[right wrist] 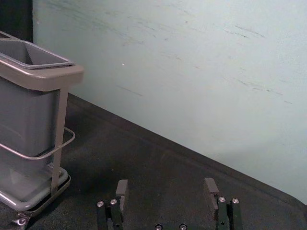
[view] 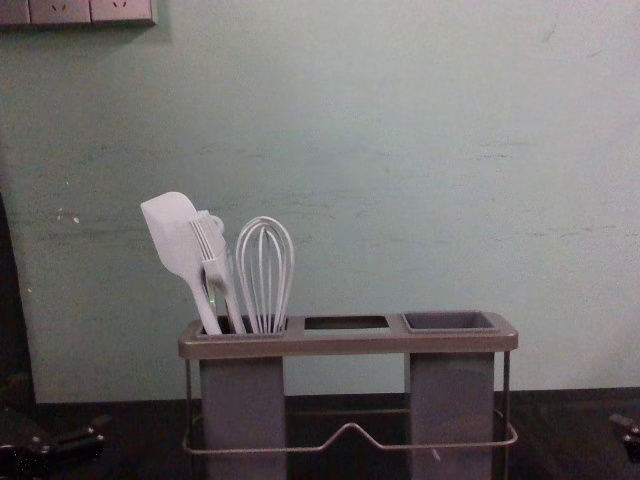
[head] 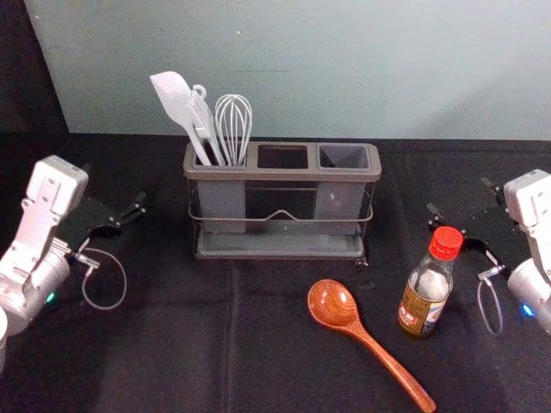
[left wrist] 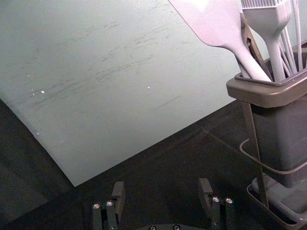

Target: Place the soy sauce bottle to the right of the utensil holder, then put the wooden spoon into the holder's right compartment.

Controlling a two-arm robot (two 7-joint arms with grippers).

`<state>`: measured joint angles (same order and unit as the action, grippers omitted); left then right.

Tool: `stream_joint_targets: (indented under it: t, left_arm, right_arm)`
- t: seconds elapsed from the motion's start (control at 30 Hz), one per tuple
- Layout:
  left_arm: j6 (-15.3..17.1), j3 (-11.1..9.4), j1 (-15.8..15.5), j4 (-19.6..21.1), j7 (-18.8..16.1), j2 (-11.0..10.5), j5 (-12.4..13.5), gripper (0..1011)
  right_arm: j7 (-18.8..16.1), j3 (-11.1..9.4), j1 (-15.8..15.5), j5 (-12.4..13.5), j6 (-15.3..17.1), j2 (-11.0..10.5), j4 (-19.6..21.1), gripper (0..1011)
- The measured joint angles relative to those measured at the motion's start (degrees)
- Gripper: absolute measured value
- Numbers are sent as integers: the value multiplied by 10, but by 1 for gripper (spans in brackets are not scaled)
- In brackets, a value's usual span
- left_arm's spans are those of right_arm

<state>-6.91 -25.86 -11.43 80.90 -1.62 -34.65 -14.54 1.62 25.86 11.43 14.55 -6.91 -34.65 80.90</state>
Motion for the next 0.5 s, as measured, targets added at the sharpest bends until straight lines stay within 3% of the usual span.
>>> stream_joint_targets:
  t: [0.5]
  left_arm:
    - [0, 0, 0, 0, 0, 0, 0, 1005]
  right_arm:
    - [0, 0, 0, 0, 0, 0, 0, 1002]
